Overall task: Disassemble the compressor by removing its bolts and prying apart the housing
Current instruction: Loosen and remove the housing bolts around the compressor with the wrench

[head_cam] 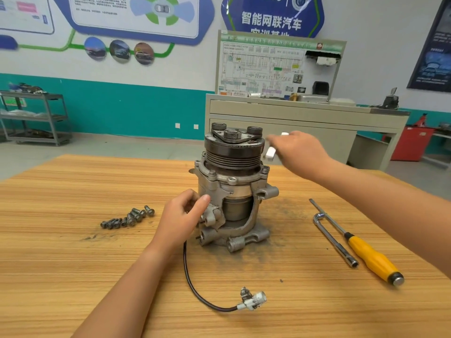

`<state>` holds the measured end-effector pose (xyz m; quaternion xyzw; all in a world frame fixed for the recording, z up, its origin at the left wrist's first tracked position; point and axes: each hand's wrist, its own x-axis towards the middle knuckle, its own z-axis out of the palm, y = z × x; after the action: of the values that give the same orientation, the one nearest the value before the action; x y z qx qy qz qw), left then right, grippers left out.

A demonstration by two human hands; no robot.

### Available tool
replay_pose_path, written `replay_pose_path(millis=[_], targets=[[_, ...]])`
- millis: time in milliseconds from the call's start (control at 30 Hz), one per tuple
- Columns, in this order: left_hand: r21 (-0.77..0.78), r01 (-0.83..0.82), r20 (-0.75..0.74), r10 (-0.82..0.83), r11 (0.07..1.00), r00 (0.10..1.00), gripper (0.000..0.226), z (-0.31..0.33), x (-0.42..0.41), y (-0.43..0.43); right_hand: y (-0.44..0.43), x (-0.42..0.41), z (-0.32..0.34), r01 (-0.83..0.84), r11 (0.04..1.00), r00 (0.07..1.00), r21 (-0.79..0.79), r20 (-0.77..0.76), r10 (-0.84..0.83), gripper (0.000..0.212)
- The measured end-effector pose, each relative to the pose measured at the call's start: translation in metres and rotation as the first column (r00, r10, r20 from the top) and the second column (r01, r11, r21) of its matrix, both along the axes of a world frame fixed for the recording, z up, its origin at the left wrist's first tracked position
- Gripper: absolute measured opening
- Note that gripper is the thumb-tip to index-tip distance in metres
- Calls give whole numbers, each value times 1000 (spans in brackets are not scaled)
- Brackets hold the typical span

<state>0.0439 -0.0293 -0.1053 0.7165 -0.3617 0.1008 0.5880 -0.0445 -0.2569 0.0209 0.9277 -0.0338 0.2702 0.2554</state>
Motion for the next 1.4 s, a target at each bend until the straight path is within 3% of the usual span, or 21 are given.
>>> replay_pose_path(millis=[100, 200, 300, 433, 767, 867, 1100, 1200, 1267, 1333, 1400], targets=[[1, 0, 0, 0, 1000, 1000, 32, -1, 1, 0, 9, -27, 10, -61, 956, 978, 287, 210, -1, 30], [-5, 7, -12, -7, 1000, 1000, 32, -1, 1, 0, 22, -59, 14, 35, 925, 994, 379, 87, -73, 22], [-9, 15, -17, -15, 1000, 1000, 33, -2, 0, 0, 37, -81, 8, 248, 943, 968, 222, -75, -238, 19], [-13, 19, -16, -19, 1000, 1000, 32, -1, 0, 0, 44, -79, -2, 361, 929, 915, 84, -225, -335, 15], [-29, 24, -16, -25, 999, 1000, 32, -1, -1, 0, 79, -62, 12, 359, 875, 809, -326, -358, -465, 19], [-30, 21, -17, -21, 999, 1000, 33, -1, -1, 0, 79, -63, 14, 327, 870, 815, -370, -356, -457, 10], [-49, -4, -26, 3, 999, 1000, 35, -2, -1, -3, 36, -43, 25, 271, 858, 815, -436, -370, -446, 16], [-97, -11, -90, 3, 995, 996, 37, -3, -1, -6, 17, -17, 15, 224, 938, 917, -265, -270, -295, 22], [-130, -27, -134, 10, 991, 991, 36, -3, -2, -8, 8, 1, 2, 11, 980, 993, -200, -115, -35, 23], [-132, -34, -135, 16, 991, 991, 36, -4, -4, -9, 4, 10, -8, -199, 977, 978, -72, 53, 203, 17], [-125, -27, -135, 10, 992, 991, 36, -5, -4, -9, 2, 12, -14, -262, 965, 959, -12, 108, 262, 16]])
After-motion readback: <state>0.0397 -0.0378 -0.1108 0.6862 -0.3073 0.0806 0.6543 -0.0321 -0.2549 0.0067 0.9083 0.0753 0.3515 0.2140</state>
